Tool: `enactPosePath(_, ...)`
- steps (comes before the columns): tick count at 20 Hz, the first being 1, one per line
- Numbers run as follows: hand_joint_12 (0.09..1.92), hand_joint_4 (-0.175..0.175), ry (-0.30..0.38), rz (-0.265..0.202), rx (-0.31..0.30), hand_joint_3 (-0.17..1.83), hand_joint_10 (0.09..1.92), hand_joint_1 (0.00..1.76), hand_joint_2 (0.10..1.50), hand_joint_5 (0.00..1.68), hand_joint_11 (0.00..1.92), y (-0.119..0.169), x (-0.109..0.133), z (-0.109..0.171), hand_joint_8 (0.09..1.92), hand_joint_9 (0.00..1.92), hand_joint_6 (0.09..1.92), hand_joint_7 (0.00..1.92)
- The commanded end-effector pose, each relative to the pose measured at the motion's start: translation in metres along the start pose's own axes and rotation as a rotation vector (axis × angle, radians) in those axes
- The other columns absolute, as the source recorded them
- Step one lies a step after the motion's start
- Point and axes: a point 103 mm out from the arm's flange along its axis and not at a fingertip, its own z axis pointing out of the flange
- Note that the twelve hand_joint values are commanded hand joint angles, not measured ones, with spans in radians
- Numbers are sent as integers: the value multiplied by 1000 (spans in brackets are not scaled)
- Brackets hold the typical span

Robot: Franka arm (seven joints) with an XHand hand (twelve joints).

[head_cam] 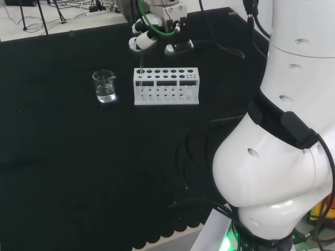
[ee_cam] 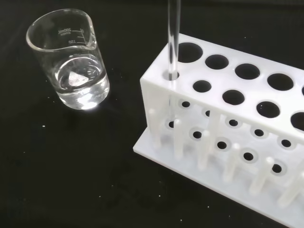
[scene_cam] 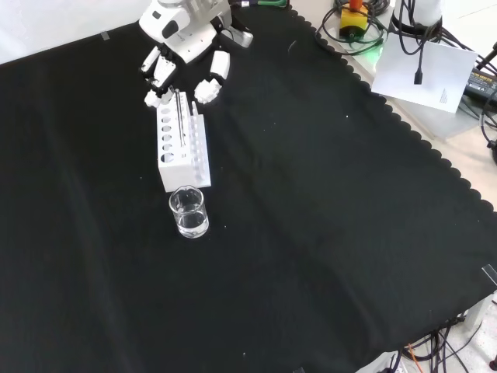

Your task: Take the glass rod from the white test tube rack.

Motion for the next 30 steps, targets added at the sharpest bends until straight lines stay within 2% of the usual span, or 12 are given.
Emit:
enactPosePath(1,1406,-175,2,7,2,534,1054,341,1013,372,330,0,-2,1,1077,728,105,540)
enactPosePath(3,1391,-175,1,8,2,529,1072,360,1018,372,401,1,-2,3,1088,774,114,571)
enactPosePath(8,1353,-175,0,-2,-6,515,1184,540,1015,375,666,8,4,6,1138,934,165,680)
enactPosePath(14,1338,-175,-9,-21,-54,634,1319,766,941,325,1061,15,6,4,1223,1206,728,1014)
enactPosePath(18,1315,-175,-20,-24,-61,679,1331,847,927,464,1260,20,7,6,1247,1363,928,1183)
enactPosePath(21,1291,-175,-19,-26,-75,695,1326,891,923,587,1360,22,7,7,1246,1435,997,1259)
enactPosePath(23,1222,-175,-12,-27,-88,454,1294,1020,1021,718,1509,25,6,6,1256,1495,1225,1298)
enactPosePath(25,1096,-175,9,-39,-112,343,1248,1083,1058,781,1709,27,4,5,1305,1553,1296,1304)
enactPosePath(27,930,-175,15,-53,-130,365,1209,1105,1044,798,1846,28,4,4,1355,1590,1326,1298)
enactPosePath(30,784,-175,18,-102,-223,527,1156,1135,935,857,1817,36,16,-10,1378,1603,1297,1301)
